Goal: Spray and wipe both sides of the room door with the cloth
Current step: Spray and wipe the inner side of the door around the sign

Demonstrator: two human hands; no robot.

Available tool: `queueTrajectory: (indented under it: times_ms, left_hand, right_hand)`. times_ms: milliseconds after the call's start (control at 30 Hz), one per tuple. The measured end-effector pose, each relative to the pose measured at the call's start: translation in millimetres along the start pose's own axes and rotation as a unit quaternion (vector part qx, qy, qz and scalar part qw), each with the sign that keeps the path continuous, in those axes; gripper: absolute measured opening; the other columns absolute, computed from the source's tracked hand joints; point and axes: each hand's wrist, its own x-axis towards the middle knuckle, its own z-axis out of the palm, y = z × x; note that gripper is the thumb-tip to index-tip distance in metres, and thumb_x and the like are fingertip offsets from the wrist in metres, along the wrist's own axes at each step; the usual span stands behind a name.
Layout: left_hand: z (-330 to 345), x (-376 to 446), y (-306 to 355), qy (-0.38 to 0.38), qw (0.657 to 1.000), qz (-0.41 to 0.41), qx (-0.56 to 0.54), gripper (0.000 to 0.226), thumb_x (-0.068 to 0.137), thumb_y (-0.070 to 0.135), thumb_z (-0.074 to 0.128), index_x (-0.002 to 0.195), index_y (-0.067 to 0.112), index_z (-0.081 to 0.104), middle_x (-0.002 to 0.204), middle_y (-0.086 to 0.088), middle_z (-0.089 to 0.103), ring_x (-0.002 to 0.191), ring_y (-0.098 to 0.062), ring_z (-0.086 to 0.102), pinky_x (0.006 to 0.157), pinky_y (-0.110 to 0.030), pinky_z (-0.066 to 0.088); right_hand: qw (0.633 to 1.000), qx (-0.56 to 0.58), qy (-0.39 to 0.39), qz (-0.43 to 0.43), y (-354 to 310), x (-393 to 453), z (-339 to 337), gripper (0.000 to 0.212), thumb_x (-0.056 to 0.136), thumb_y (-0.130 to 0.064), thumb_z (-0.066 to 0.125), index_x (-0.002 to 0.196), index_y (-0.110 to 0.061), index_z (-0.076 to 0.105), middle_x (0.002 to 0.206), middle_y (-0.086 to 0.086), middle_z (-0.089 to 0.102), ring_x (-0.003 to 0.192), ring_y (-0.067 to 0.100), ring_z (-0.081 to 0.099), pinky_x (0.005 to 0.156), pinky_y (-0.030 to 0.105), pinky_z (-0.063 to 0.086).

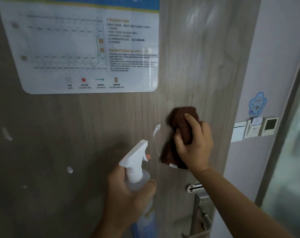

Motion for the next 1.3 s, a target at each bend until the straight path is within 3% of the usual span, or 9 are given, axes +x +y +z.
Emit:
queueTrajectory:
  times_ms: [67,167,533,700,867,967,1033,1233,1300]
  left_hand:
    - [0.3,4.0,0.6,0.005,1.000,-0.008,0.018,0.029,0.057,0.027,0.077,0.083,0.016,0.069,0.069,-0.015,0.066,0.061,-0.034,0.063,0.058,-0.046,0.055]
    - [6.4,12.3,-3.4,0.007,0.998,-0.030,0.055,0.022,0.060,0.016,0.075,0.079,0.011,0.066,0.061,-0.001,0.062,0.057,-0.016,0.056,0.056,-0.043,0.051]
    - [13.4,9.3,0.0,-0.005,0.995,-0.018,0.097,0.030,0.063,0.016,0.072,0.092,0.022,0.071,0.062,-0.002,0.060,0.053,-0.007,0.052,0.052,-0.029,0.047]
    - [11.4,7.7,-6.8,0.008,0.994,-0.010,0.111,0.025,0.064,0.018,0.074,0.087,0.024,0.068,0.067,0.002,0.066,0.058,-0.017,0.063,0.057,-0.040,0.055]
    - [11.1,11.6,-7.0,0.039,0.994,-0.002,0.105,0.023,0.062,0.016,0.072,0.081,0.025,0.063,0.061,0.009,0.062,0.052,-0.002,0.054,0.052,-0.017,0.044]
    - [5.4,9.4,-8.3,0.058,0.995,-0.009,0.083,0.021,0.061,0.015,0.074,0.076,0.010,0.060,0.068,-0.007,0.063,0.053,-0.005,0.054,0.048,-0.021,0.045]
    - [0.6,6.6,-10.0,0.058,0.996,-0.016,0.072,0.021,0.061,0.013,0.073,0.077,0.007,0.060,0.066,-0.011,0.060,0.052,-0.006,0.053,0.048,-0.024,0.045]
    - [-2.1,6.6,-12.9,0.059,0.995,-0.016,0.073,0.027,0.061,0.011,0.071,0.083,0.027,0.067,0.056,0.011,0.059,0.050,0.000,0.051,0.050,-0.015,0.043]
    - [-1.6,8.2,-12.8,0.062,0.995,-0.010,0.074,0.026,0.062,0.009,0.071,0.078,0.027,0.064,0.056,0.012,0.057,0.050,0.000,0.050,0.050,-0.016,0.043]
  right_hand:
    - [1.000,0.015,-0.011,0.005,0.4,0.4,-3.1,0.047,0.090,-0.030,0.066,0.133,-0.013,0.061,0.100,0.012,0.059,0.086,0.030,0.060,0.071,0.042,0.053]
    - [0.999,0.031,-0.028,0.014,0.1,2.2,-6.4,0.047,0.091,-0.030,0.067,0.133,-0.010,0.063,0.103,0.012,0.059,0.090,0.030,0.060,0.076,0.040,0.052]
    - [0.997,0.044,-0.055,0.031,-0.2,4.3,-12.6,0.051,0.090,-0.029,0.070,0.137,-0.013,0.061,0.106,0.010,0.059,0.092,0.026,0.060,0.077,0.044,0.055]
    - [1.000,0.009,-0.021,0.007,-4.3,12.6,-9.4,0.050,0.093,-0.034,0.065,0.138,-0.012,0.062,0.102,0.012,0.059,0.088,0.027,0.058,0.073,0.041,0.053]
    - [0.985,-0.032,-0.083,-0.145,-18.8,1.2,0.3,0.050,0.089,-0.032,0.071,0.135,-0.013,0.065,0.096,0.014,0.058,0.081,0.034,0.056,0.071,0.042,0.047]
    - [0.943,-0.046,-0.181,-0.274,-10.3,-32.6,-2.6,0.052,0.086,-0.034,0.071,0.135,-0.017,0.063,0.094,0.012,0.058,0.078,0.033,0.055,0.068,0.041,0.044]
    - [0.933,-0.058,-0.195,-0.298,-2.8,-37.6,-6.7,0.048,0.087,-0.033,0.071,0.132,-0.018,0.064,0.092,0.010,0.058,0.077,0.032,0.055,0.067,0.040,0.042]
    - [0.997,-0.043,-0.037,-0.053,-8.6,20.2,5.0,0.049,0.089,-0.029,0.072,0.135,-0.017,0.061,0.098,0.011,0.061,0.082,0.029,0.058,0.073,0.040,0.048]
    - [0.996,-0.037,-0.045,-0.074,-11.4,3.6,10.4,0.051,0.090,-0.029,0.069,0.138,-0.016,0.058,0.098,0.013,0.061,0.082,0.031,0.058,0.073,0.040,0.047]
